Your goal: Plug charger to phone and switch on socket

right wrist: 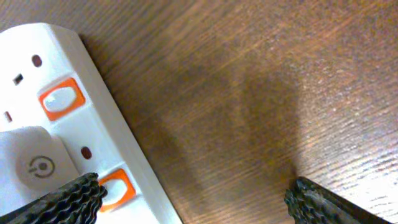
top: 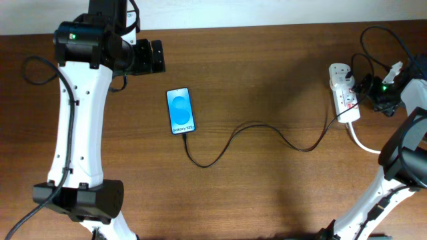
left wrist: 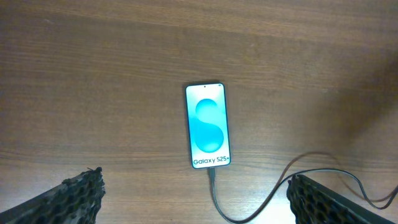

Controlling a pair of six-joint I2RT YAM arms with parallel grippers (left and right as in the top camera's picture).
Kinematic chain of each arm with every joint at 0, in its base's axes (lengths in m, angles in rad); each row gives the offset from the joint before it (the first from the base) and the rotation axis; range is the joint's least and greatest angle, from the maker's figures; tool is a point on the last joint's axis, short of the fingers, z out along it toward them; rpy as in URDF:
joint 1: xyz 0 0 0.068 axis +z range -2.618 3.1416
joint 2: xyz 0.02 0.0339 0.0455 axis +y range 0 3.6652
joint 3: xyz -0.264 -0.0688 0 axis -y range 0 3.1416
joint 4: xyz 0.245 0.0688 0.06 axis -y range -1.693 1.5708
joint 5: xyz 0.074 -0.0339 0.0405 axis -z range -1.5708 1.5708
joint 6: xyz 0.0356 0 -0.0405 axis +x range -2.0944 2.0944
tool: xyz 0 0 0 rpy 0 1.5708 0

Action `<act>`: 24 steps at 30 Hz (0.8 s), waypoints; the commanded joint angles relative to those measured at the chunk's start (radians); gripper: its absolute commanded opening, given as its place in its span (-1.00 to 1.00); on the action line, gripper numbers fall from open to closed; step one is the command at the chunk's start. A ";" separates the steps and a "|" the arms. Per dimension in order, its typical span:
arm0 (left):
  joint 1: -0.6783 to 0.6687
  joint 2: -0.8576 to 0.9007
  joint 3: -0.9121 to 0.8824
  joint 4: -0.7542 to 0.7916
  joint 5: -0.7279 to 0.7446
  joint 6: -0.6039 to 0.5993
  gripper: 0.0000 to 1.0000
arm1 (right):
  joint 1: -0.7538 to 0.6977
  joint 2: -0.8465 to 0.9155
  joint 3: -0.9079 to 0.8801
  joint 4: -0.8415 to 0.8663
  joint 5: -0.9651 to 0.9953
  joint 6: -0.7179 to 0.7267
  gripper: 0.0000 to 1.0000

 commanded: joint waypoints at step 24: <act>0.002 -0.034 0.008 -0.013 0.004 0.009 0.99 | 0.027 0.055 0.003 -0.088 0.002 -0.003 0.97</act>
